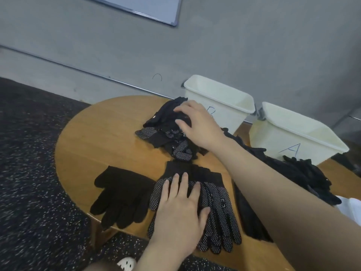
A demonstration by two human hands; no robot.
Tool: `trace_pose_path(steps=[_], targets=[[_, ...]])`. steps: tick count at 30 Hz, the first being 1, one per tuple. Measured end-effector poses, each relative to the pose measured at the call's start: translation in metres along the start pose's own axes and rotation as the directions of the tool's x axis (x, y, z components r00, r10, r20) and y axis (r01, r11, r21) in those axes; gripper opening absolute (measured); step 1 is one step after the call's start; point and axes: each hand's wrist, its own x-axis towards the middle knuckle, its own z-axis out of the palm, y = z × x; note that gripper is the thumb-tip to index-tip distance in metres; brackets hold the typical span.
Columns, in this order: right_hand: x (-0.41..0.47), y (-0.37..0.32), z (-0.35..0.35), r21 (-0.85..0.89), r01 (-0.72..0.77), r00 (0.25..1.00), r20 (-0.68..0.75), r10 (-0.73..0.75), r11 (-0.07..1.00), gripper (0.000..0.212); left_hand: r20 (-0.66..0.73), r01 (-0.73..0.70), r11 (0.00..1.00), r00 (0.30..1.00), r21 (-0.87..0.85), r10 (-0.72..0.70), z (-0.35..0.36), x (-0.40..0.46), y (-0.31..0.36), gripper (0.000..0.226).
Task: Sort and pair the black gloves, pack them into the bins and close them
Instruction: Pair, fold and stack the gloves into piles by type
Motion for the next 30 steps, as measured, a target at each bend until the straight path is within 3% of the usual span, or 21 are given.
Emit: trace_pose_path(steps=[7,12,15,20,25,30], targets=[[0.059,-0.003,0.030,-0.170,0.160,0.986,0.074,-0.149,0.972,0.052,0.008,0.006,1.000,1.000,-0.022,-0.006,0.001,0.017,0.002,0.076],[0.076,-0.002,0.042,-0.292,0.186,0.982,0.045,-0.181,0.938,0.027,0.066,0.045,0.999,0.997,0.007,-0.045,-0.005,0.019,0.003,0.071],[0.080,-0.003,0.041,-0.207,0.149,0.988,-0.015,-0.155,0.967,0.021,0.034,0.002,1.000,0.999,0.011,-0.002,0.000,0.020,0.002,0.074],[0.080,-0.011,0.016,-0.073,0.109,0.965,-0.232,-0.123,0.991,0.022,-0.006,0.017,1.000,1.000,-0.007,-0.017,0.003,0.018,0.002,0.075],[0.081,-0.023,-0.031,0.256,-0.060,0.943,-0.303,0.139,0.965,0.024,-0.030,0.025,1.000,0.999,0.008,-0.025,0.008,0.016,-0.002,0.075],[0.049,-0.032,-0.083,0.456,-0.063,0.901,-0.357,0.247,0.888,0.020,0.012,0.026,1.000,1.000,0.006,-0.026,0.007,0.013,-0.004,0.075]])
